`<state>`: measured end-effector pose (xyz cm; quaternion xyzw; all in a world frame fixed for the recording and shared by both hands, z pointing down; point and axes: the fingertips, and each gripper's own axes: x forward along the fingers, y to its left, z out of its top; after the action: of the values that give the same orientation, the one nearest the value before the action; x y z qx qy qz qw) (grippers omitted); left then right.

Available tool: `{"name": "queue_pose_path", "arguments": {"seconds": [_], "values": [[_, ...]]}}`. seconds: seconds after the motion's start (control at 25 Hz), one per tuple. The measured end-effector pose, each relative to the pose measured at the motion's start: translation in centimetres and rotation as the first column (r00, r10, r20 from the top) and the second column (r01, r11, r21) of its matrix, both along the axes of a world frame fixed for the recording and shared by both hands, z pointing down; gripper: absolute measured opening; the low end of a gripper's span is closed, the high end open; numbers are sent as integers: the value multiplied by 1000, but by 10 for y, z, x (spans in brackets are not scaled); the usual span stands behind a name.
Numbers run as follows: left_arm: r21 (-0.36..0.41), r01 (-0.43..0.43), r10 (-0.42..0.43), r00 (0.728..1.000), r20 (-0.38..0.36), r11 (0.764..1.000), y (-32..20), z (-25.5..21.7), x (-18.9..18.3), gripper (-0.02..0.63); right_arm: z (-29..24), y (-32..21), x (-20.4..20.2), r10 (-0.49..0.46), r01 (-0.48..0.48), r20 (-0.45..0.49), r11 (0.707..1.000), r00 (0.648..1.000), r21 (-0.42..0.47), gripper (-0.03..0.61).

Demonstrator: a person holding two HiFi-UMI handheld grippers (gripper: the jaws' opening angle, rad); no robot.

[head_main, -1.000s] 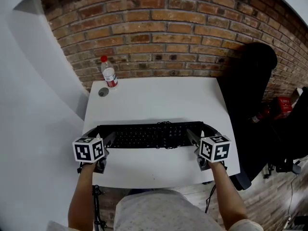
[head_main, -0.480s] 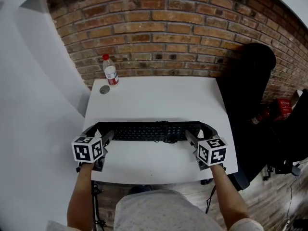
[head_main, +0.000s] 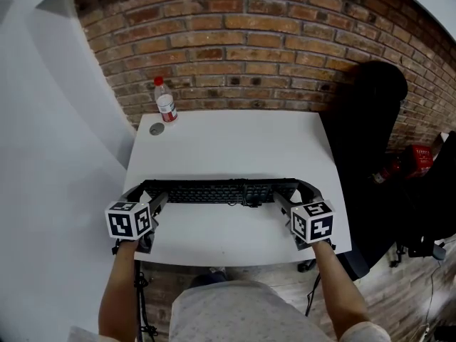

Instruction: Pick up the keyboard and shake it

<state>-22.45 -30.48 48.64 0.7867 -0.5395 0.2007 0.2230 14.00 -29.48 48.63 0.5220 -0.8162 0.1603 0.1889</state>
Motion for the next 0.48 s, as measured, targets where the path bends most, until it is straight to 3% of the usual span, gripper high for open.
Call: {"name": "queue_pose_path", "arguments": {"seconds": [0.48], "values": [[-16,19,-19,1000,8,1000,25,3,-2,328,0,22,-2,-31,31,-29,1000,999,-3,302]]}}
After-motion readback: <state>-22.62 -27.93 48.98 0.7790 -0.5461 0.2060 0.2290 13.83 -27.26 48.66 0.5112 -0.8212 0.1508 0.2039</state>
